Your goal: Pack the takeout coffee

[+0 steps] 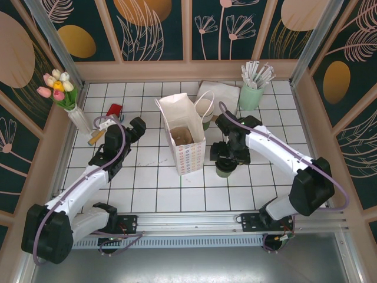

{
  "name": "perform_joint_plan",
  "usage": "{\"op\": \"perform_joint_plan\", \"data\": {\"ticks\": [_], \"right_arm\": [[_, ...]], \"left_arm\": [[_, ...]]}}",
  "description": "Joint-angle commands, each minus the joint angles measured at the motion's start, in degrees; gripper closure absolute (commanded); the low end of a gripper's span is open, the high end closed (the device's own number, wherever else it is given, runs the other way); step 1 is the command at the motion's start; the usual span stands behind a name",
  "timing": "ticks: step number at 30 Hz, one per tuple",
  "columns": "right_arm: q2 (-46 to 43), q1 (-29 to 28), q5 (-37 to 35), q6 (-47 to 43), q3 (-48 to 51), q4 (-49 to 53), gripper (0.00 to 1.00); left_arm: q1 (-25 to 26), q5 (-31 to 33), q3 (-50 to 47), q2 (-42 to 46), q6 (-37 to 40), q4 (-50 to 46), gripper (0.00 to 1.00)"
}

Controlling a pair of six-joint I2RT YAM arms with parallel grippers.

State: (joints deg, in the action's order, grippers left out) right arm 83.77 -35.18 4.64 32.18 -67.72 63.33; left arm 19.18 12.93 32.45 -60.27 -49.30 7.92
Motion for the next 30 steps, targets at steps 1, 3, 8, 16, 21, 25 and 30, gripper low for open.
{"op": "perform_joint_plan", "data": {"ticks": [1, 3, 8, 16, 21, 25, 30], "right_arm": [[0.2, 0.3, 0.7, -1.9, -1.2, 2.1, 0.01], [0.4, 0.3, 0.5, -1.8, -0.9, 2.0, 0.01], [1.9, 0.2, 0.8, -1.3, -0.5, 1.2, 0.01], [4.4, -0.3, 0.2, -1.5, -1.4, 2.6, 0.01], [4.8, -0.3, 0.0, -1.5, -1.5, 2.5, 0.01], [4.5, -0.4, 0.4, -1.3, -0.4, 2.0, 0.01], [4.5, -0.4, 0.0, -1.1, -0.5, 2.4, 0.02]], "left_arm": [[0.4, 1.6, -1.0, 1.9, 0.5, 0.6, 0.01], [0.3, 2.1, -1.2, 2.2, 0.6, 0.6, 0.01], [0.3, 1.8, -1.2, 2.2, 0.5, 0.5, 0.01], [0.3, 1.8, -1.1, 1.9, 0.3, -0.4, 0.01], [0.4, 2.0, -0.9, 1.6, 0.1, -1.0, 0.01], [0.3, 2.4, -1.0, 1.7, 0.3, -1.1, 0.01], [0.4, 2.6, -1.0, 1.6, 0.0, -1.0, 0.01]]}}
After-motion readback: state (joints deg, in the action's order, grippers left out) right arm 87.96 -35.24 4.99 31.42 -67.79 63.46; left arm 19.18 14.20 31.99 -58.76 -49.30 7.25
